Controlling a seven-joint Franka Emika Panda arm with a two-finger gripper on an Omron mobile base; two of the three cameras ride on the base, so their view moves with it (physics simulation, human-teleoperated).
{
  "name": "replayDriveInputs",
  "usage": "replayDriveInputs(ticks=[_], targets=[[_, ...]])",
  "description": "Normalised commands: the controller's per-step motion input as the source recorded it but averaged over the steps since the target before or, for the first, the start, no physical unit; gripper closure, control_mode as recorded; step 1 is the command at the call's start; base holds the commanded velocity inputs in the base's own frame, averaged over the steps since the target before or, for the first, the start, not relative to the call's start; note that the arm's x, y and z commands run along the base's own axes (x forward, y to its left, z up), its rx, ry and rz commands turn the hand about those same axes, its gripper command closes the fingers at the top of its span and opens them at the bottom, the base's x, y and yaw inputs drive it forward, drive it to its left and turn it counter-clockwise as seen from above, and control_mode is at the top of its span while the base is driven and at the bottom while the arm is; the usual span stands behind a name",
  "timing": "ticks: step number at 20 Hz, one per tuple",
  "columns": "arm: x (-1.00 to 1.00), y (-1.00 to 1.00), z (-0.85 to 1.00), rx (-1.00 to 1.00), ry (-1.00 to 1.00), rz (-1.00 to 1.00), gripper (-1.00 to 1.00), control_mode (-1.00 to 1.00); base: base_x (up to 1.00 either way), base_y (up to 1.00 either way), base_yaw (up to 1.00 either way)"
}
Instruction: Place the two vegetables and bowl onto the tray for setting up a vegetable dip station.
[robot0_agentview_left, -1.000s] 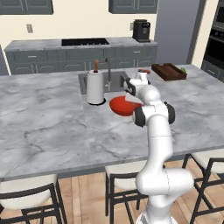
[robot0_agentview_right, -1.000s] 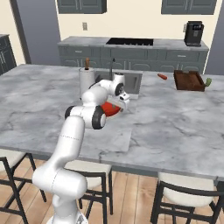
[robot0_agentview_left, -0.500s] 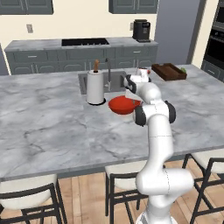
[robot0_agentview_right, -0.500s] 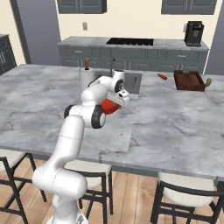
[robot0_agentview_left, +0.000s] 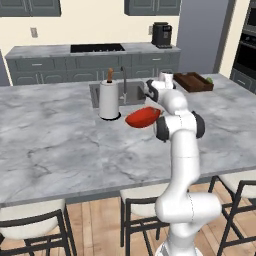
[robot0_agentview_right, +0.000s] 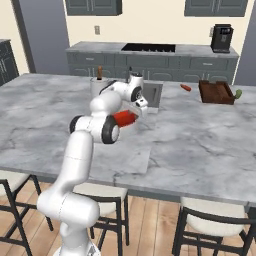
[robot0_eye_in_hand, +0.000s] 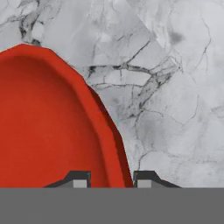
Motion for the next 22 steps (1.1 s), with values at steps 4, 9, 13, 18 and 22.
replayDriveInputs(ticks=[4, 9, 13, 18, 22], targets=[[-0.29, -0.03, 0.18, 0.0, -0.2, -0.06, 1.0, -1.0, 0.0, 0.0, 0.0], [-0.3, 0.0, 0.16, 0.01, -0.27, -0.05, 1.0, -1.0, 0.0, 0.0, 0.0], [-0.29, 0.0, 0.17, 0.04, -0.23, -0.05, 1.0, -1.0, 0.0, 0.0, 0.0], [-0.25, 0.0, 0.2, 0.06, -0.08, -0.07, 1.0, -1.0, 0.0, 0.0, 0.0], [-0.25, 0.0, 0.27, 0.06, -0.01, -0.08, 1.0, -1.0, 0.0, 0.0, 0.0]])
